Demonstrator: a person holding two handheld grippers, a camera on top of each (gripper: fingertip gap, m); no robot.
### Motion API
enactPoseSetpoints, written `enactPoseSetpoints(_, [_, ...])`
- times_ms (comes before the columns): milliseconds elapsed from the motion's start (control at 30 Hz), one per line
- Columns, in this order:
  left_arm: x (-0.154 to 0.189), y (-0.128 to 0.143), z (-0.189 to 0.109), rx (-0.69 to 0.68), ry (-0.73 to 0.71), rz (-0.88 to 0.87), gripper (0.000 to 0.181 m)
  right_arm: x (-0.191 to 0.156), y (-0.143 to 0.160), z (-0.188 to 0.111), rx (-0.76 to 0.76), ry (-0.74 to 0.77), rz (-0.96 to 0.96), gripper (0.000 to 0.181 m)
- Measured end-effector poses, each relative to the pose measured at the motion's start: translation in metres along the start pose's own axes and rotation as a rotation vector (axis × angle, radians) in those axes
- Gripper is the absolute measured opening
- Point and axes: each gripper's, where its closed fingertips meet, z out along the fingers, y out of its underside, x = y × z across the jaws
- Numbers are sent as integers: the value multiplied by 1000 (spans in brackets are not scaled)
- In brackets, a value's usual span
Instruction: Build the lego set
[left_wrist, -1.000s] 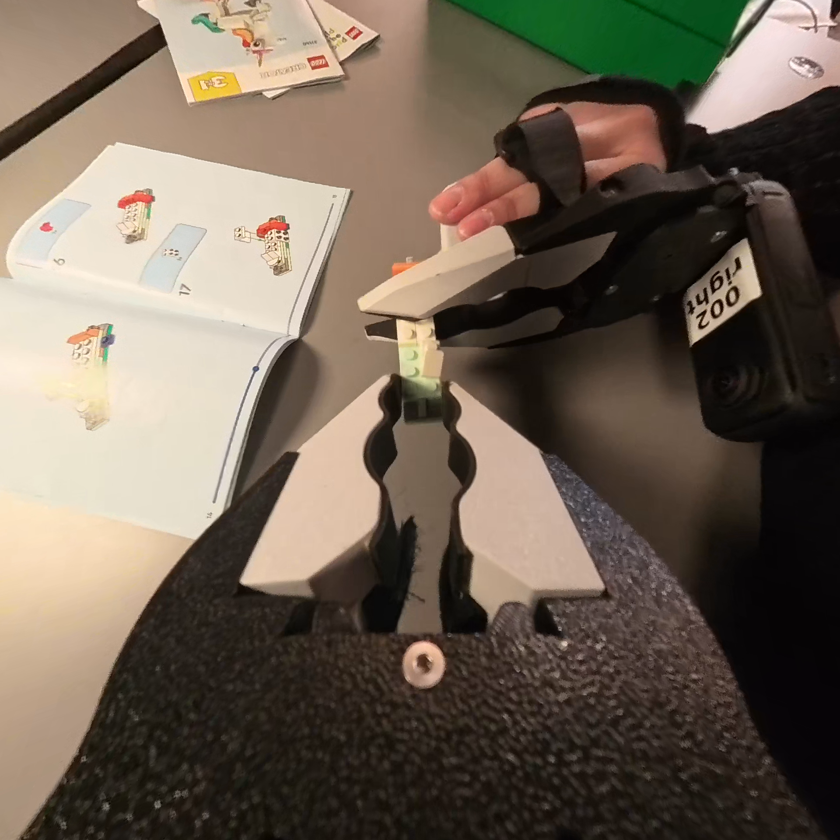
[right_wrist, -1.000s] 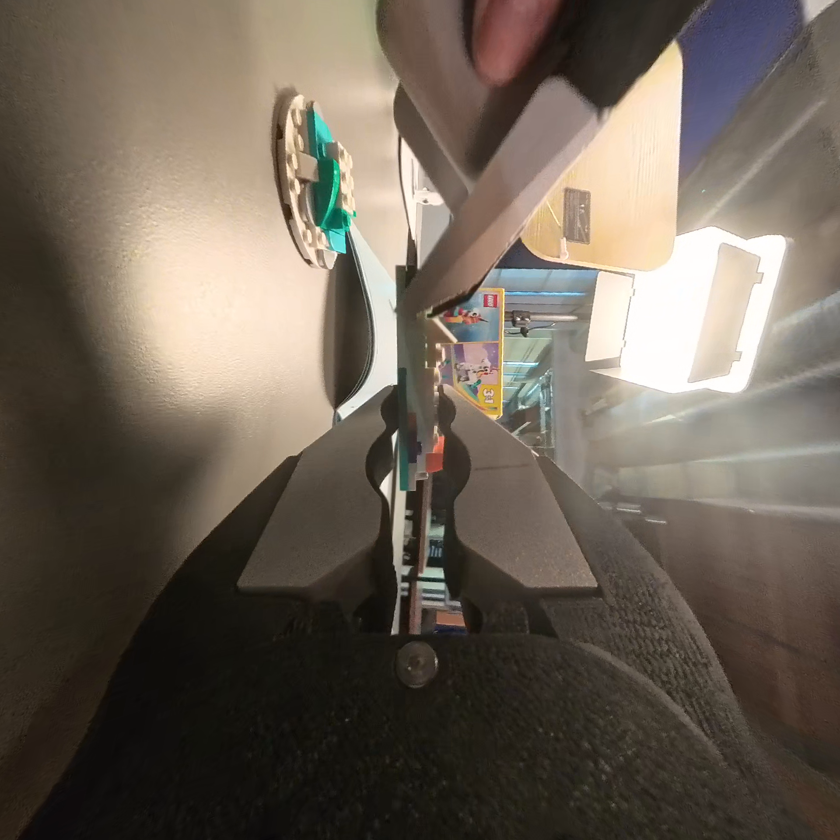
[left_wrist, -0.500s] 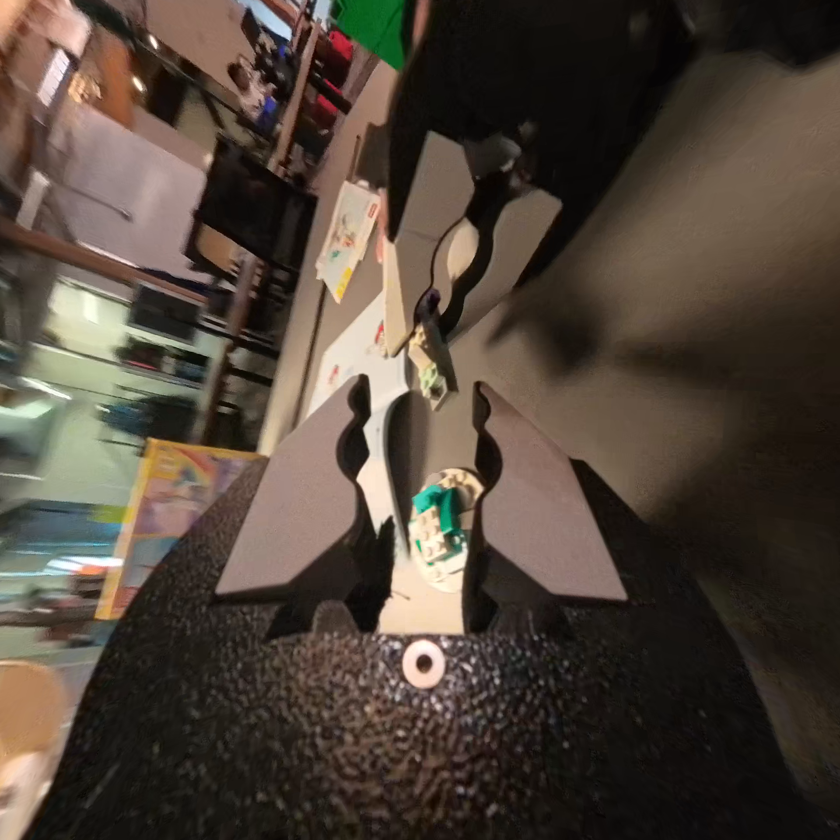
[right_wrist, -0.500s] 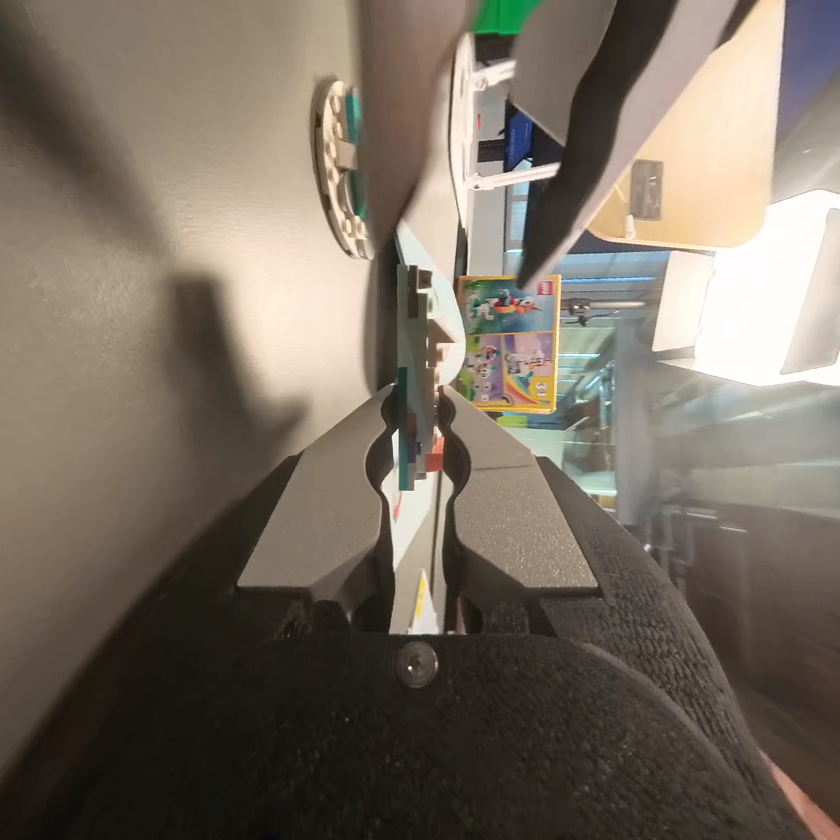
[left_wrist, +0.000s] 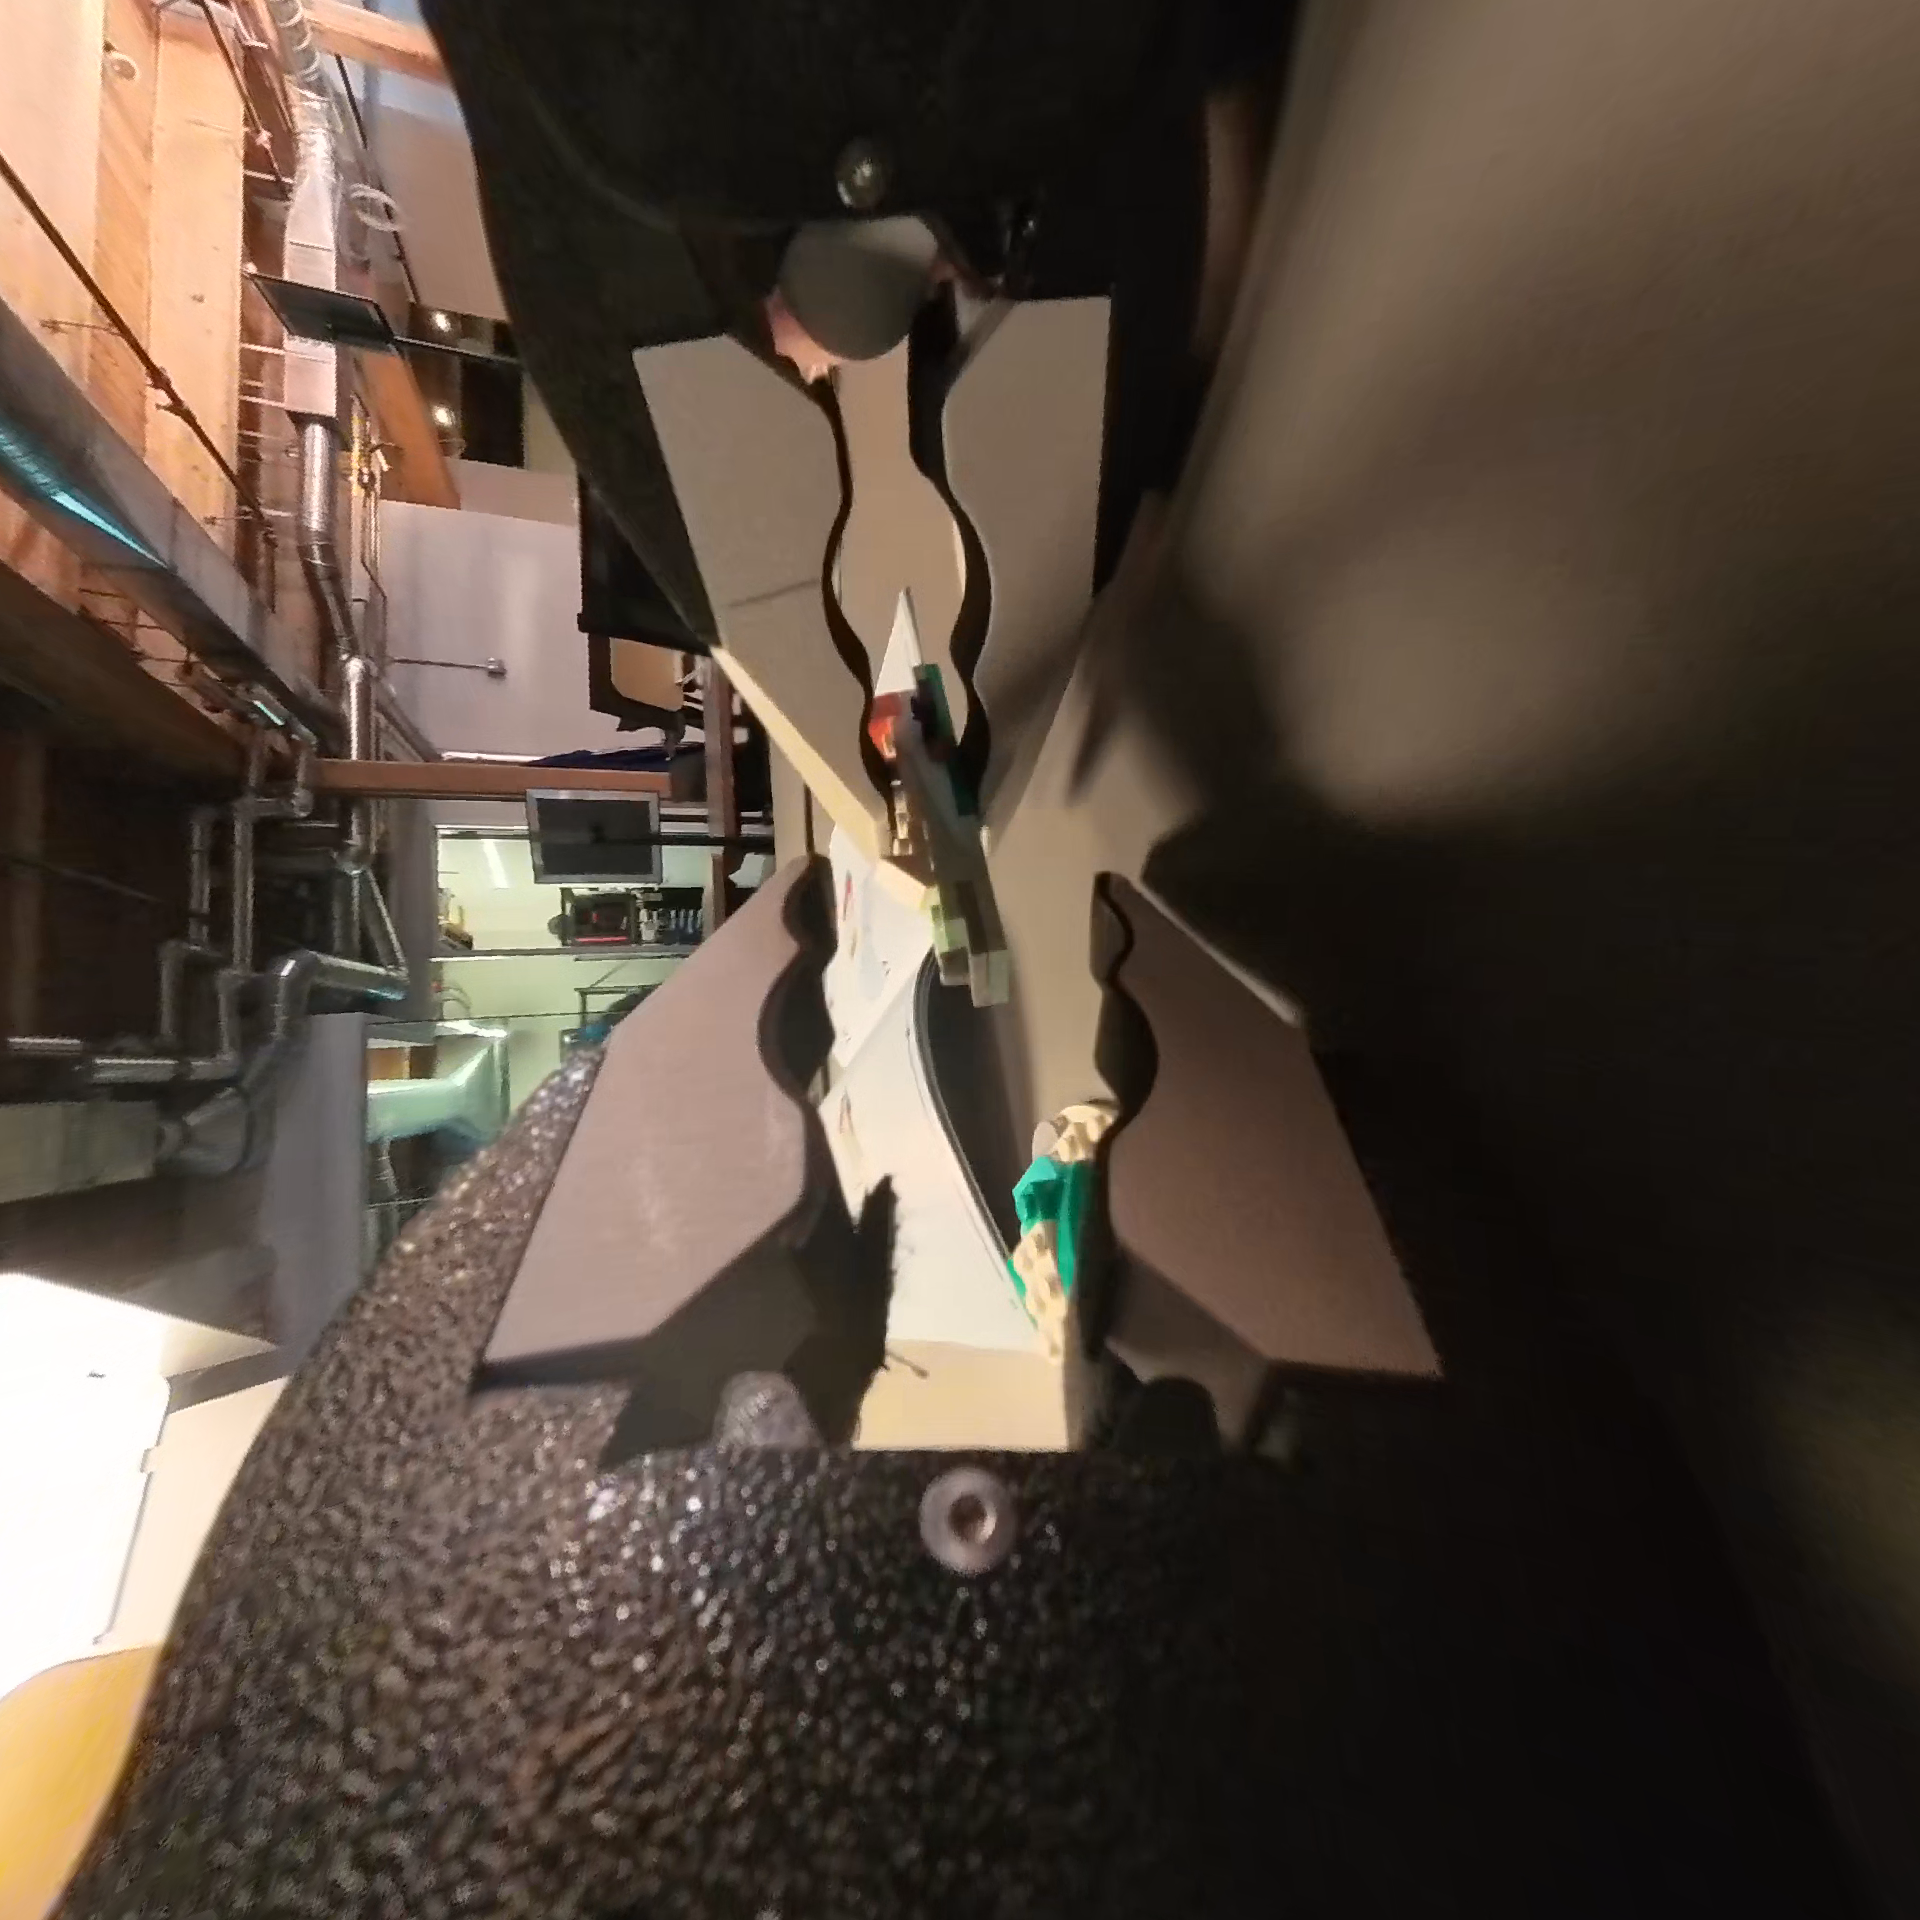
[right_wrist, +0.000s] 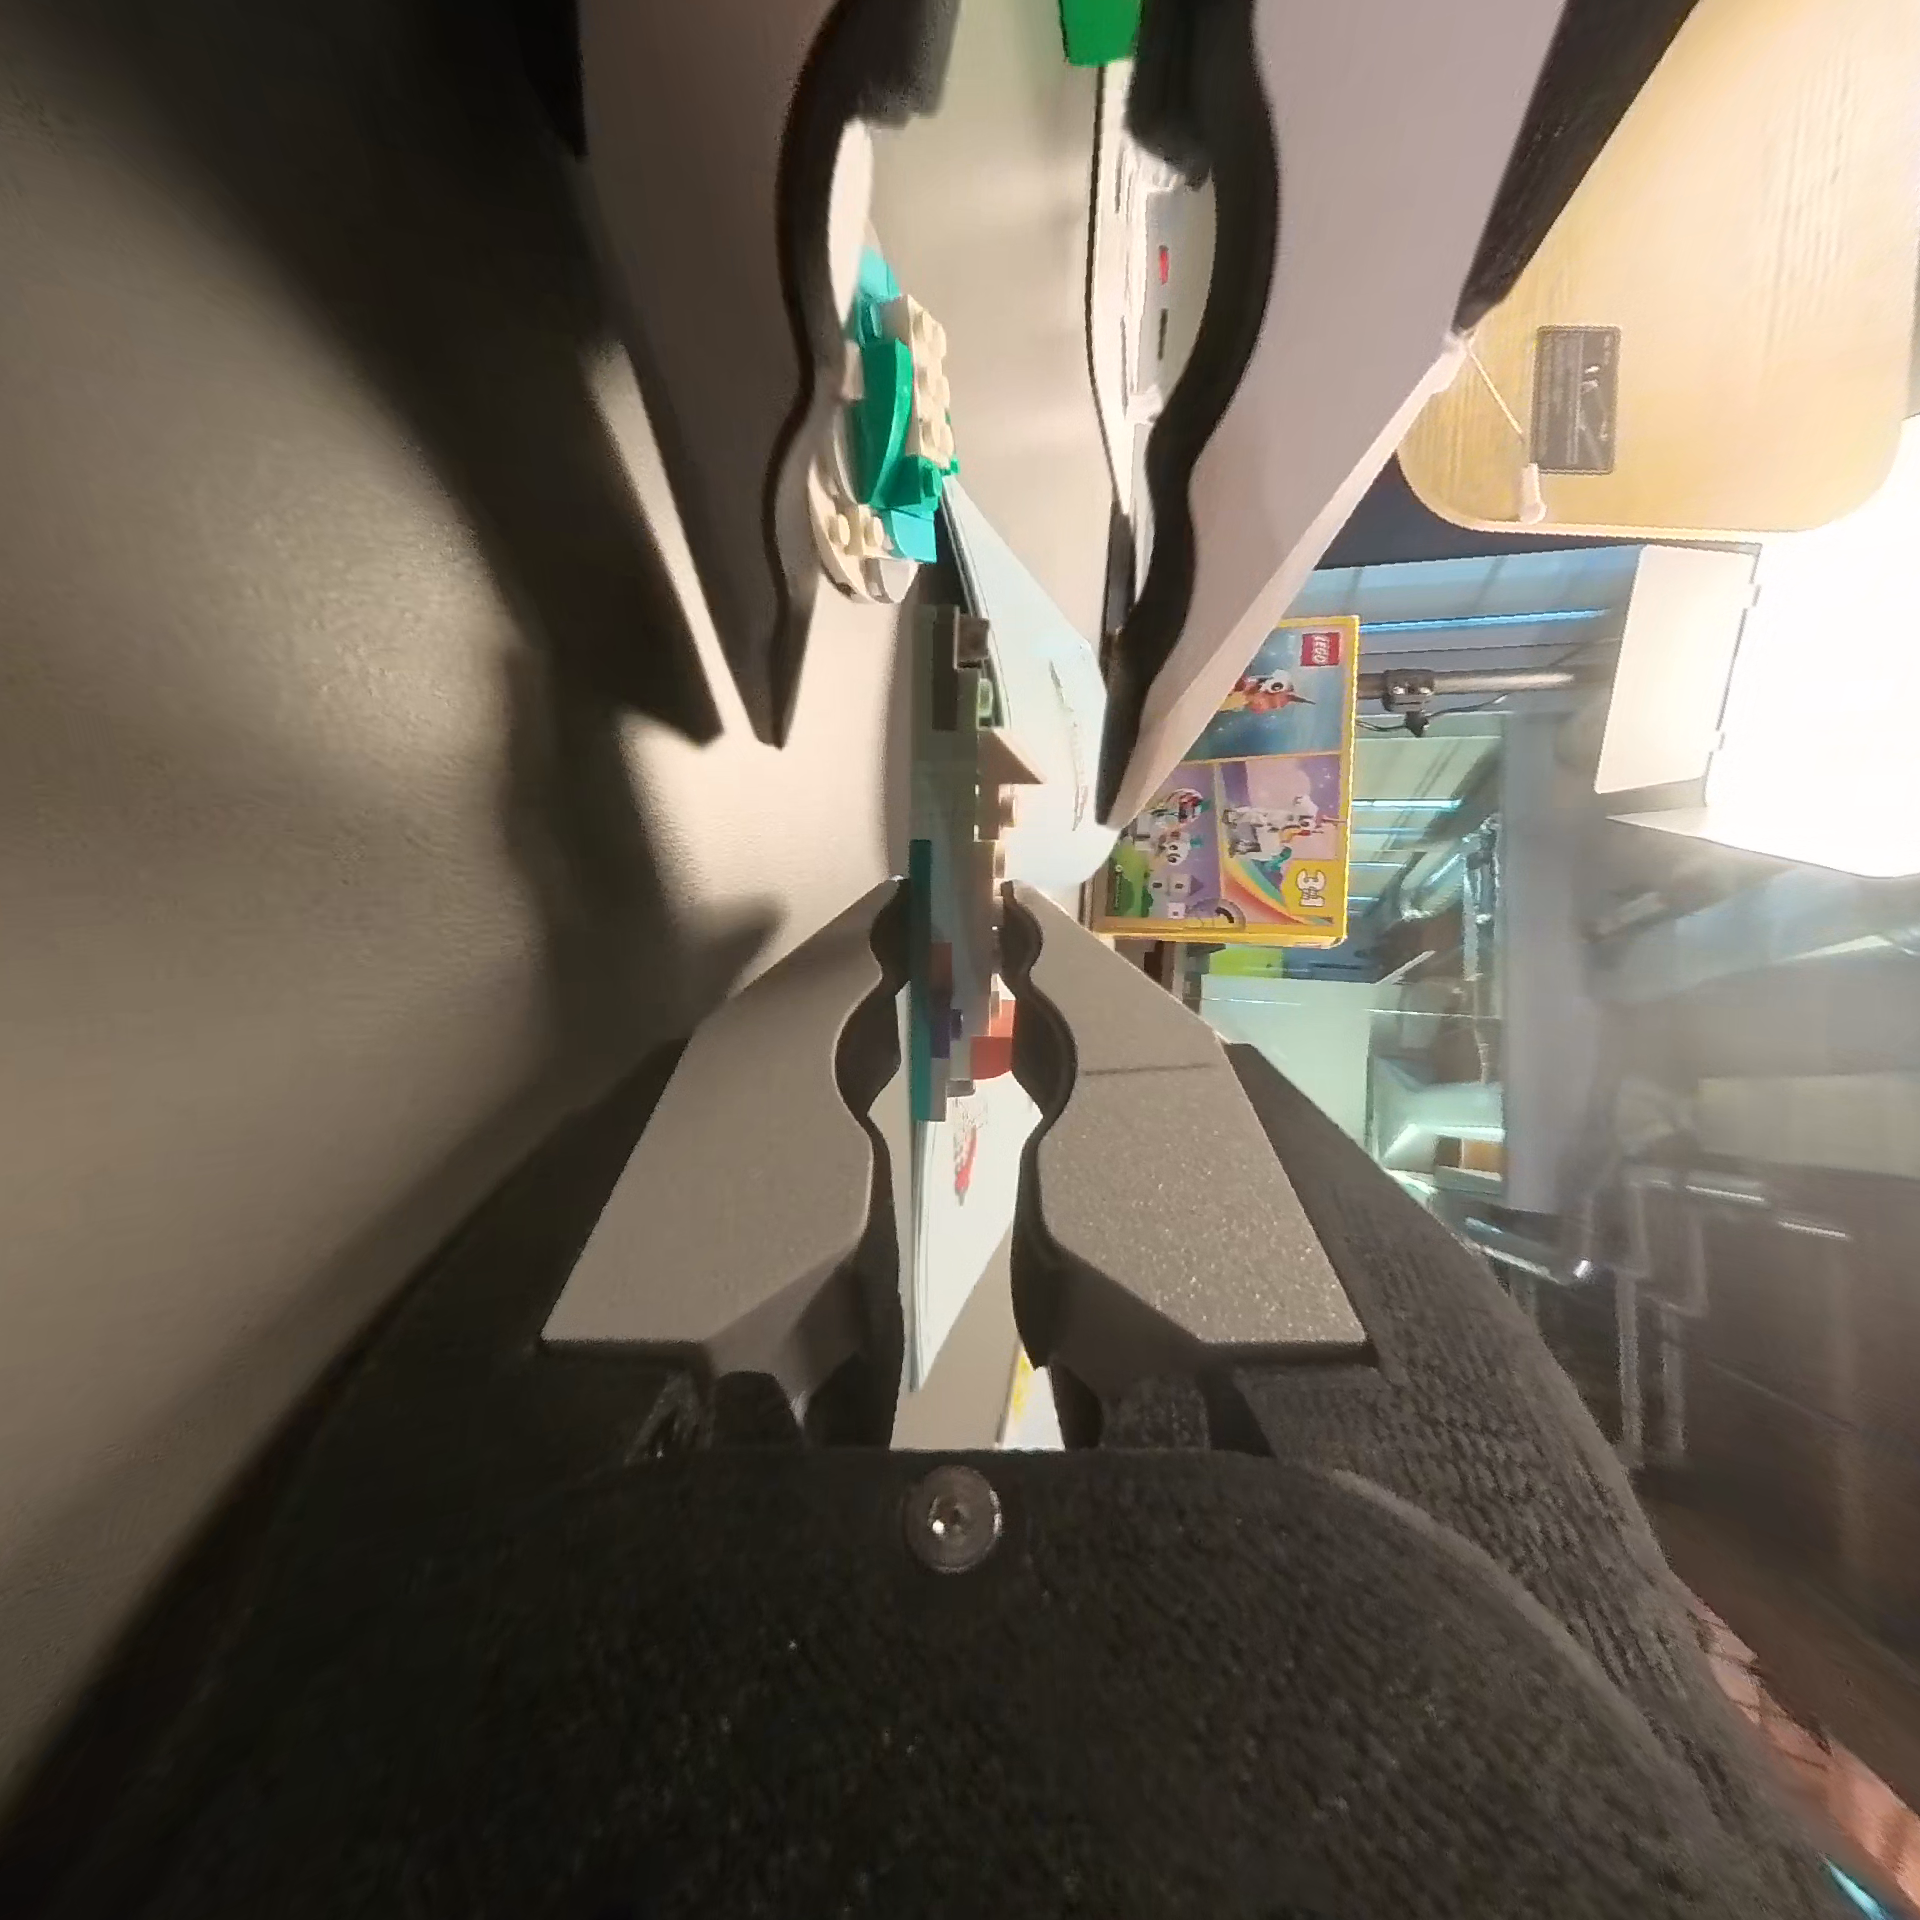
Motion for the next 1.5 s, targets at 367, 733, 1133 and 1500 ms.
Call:
enactPoseSetpoints(367, [1,4,3,-47,-34,81,24,-8,-2,2,-4,-30,3,14])
enactPoseSetpoints(733, [1,9,5,-137,-34,142,22,-16,-1,3,-30,-112,106,14])
enactPoseSetpoints(1133, [2,9,4,-93,-3,-13,19,-13,-4,5,-9,-102,115,14])
enactPoseSetpoints(1500, [-15,-9,-34,114,281,-1120,52,28,-31,-19,123,240,-81,14])
